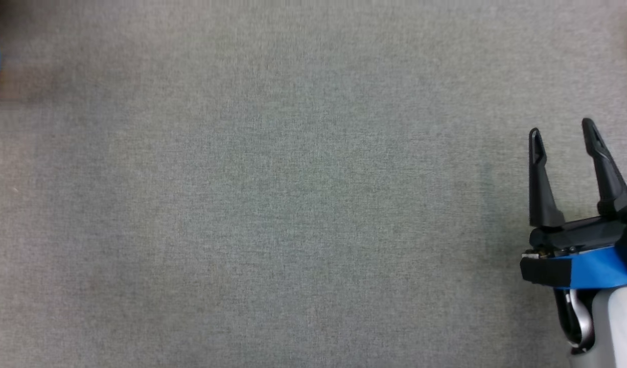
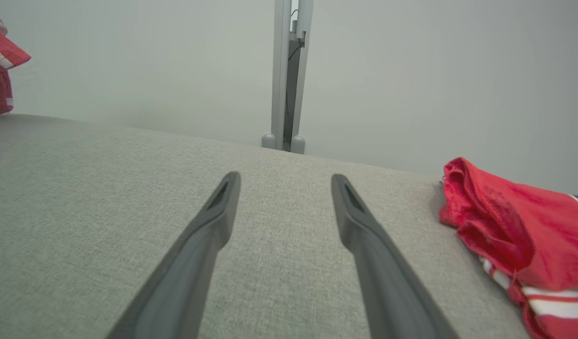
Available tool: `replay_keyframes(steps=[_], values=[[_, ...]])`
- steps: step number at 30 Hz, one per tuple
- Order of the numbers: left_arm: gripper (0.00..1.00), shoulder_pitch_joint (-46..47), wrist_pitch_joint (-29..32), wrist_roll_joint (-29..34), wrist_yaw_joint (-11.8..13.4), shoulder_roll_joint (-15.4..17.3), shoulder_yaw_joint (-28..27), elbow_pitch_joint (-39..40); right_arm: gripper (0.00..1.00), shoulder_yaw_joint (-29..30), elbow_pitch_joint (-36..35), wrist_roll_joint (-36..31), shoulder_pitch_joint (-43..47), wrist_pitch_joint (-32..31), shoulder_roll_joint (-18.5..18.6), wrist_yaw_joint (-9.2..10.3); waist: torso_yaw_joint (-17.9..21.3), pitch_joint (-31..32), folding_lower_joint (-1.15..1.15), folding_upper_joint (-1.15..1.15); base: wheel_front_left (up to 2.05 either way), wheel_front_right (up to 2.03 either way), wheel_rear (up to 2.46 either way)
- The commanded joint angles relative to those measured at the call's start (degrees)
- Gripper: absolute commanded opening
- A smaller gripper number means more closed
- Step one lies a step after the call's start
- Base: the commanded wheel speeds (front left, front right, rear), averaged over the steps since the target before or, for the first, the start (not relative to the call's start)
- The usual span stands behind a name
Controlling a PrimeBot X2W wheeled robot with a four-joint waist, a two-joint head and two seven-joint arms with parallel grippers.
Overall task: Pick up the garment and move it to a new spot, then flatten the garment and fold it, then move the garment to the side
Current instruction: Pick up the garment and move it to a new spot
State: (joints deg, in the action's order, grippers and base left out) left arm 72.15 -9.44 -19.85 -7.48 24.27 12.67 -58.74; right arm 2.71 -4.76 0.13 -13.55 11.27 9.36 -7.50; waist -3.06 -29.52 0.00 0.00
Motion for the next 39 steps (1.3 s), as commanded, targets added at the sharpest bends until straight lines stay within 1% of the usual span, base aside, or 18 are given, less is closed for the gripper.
replay_keyframes(steps=[1,8,15,20,25,31,39], values=[[0.00,0.97,-0.61,-0.08,0.04,-0.05,0.63,0.95,1.00,-0.17,0.50,0.39,0.03,0.42,-0.53,0.02,0.85,2.33,0.00,0.00,0.00,0.00,0.00],[0.00,3.10,-1.67,0.15,0.05,-0.69,7.03,9.08,1.00,-1.14,5.01,1.03,0.74,2.33,-3.04,0.02,4.28,7.77,0.00,0.00,0.00,0.00,0.00],[0.00,4.15,0.59,-0.11,0.05,-1.69,12.15,18.37,1.00,-2.51,9.05,2.27,0.59,3.58,-5.11,0.02,9.77,12.12,0.00,0.00,0.00,0.00,0.00],[0.00,3.76,2.85,-0.90,0.04,-3.52,14.59,24.85,1.00,-3.36,11.09,3.13,0.73,3.86,-6.08,0.02,14.21,14.07,0.00,0.00,0.00,0.00,0.00],[0.00,1.33,4.53,-2.10,0.17,-6.46,16.40,30.00,1.00,-3.75,10.99,4.07,0.98,3.92,-6.51,0.02,17.35,14.67,0.00,0.00,0.00,0.00,0.00],[0.00,-5.30,5.06,-3.56,0.80,-9.50,18.78,32.45,1.00,-3.68,10.57,5.75,1.67,3.92,-6.57,0.02,18.43,14.77,0.00,0.00,0.00,0.00,0.00],[0.00,-18.02,3.43,-4.86,1.48,-12.24,23.06,30.64,1.00,-2.82,10.54,5.87,2.16,3.88,-6.54,0.02,16.92,15.67,0.00,0.00,0.00,0.00,0.00]])
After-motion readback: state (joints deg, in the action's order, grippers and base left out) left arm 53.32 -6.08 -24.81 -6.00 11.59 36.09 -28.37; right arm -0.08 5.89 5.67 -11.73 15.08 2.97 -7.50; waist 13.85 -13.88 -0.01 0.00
